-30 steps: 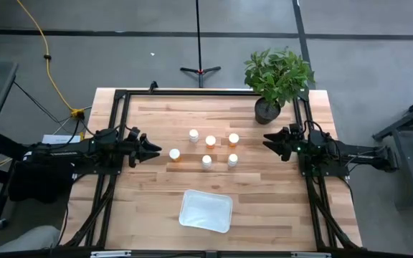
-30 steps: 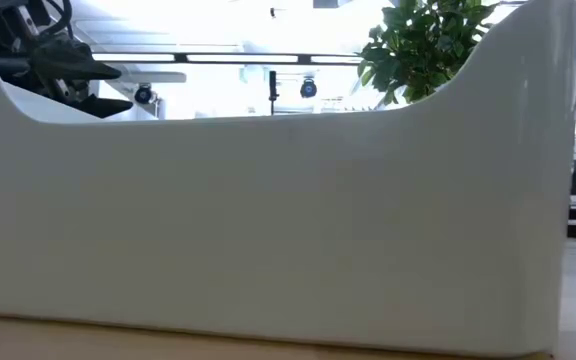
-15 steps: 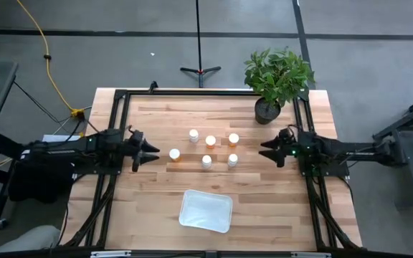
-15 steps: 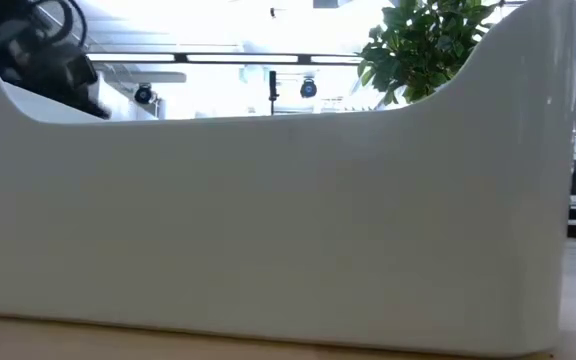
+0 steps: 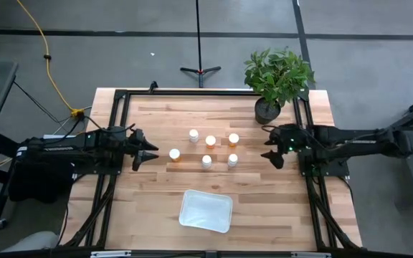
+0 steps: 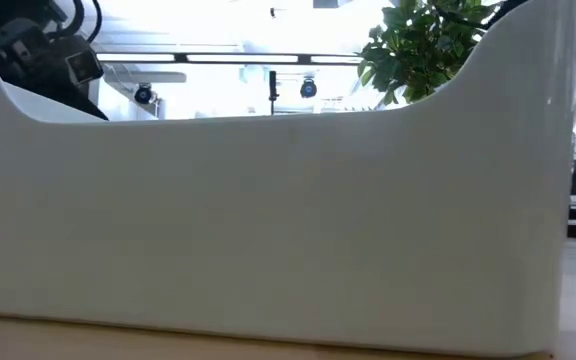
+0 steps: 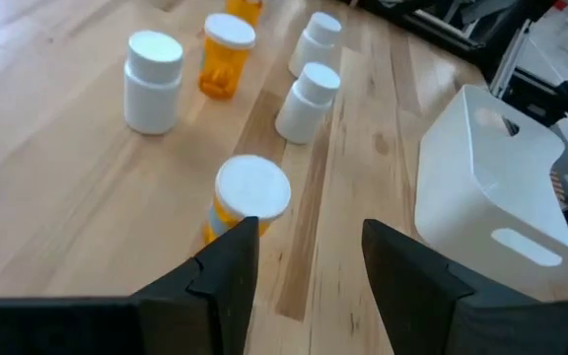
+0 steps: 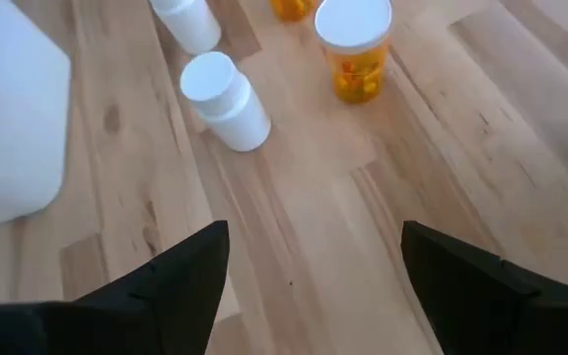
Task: Pick and place pill bottles into a basket
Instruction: Put the bottom right white pill bottle into the white bin
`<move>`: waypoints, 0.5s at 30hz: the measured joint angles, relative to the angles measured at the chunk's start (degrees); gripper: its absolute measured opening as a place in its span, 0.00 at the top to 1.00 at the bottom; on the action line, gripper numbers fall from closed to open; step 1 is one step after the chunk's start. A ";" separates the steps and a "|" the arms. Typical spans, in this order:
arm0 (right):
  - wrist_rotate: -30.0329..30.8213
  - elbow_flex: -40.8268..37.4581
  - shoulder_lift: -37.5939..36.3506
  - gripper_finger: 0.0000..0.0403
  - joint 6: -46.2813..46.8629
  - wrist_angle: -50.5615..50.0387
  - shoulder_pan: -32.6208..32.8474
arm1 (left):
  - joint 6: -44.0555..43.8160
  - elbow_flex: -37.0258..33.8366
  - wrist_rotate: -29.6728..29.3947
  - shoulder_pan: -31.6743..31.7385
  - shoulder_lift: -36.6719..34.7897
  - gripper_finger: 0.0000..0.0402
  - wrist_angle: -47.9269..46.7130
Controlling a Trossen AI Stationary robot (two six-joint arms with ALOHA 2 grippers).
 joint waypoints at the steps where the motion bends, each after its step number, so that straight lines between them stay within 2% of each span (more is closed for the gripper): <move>1: -0.01 1.34 2.13 0.28 -0.08 -0.42 0.00 | -0.01 0.00 -0.02 0.00 0.13 0.46 0.80; 7: -2.94 8.12 17.17 0.28 -0.79 -0.72 0.00 | -0.05 0.09 -1.02 0.00 0.17 0.46 5.43; 15: -6.84 19.69 35.93 0.28 -4.31 -1.89 0.04 | -1.71 0.11 -1.19 0.00 0.17 0.46 5.43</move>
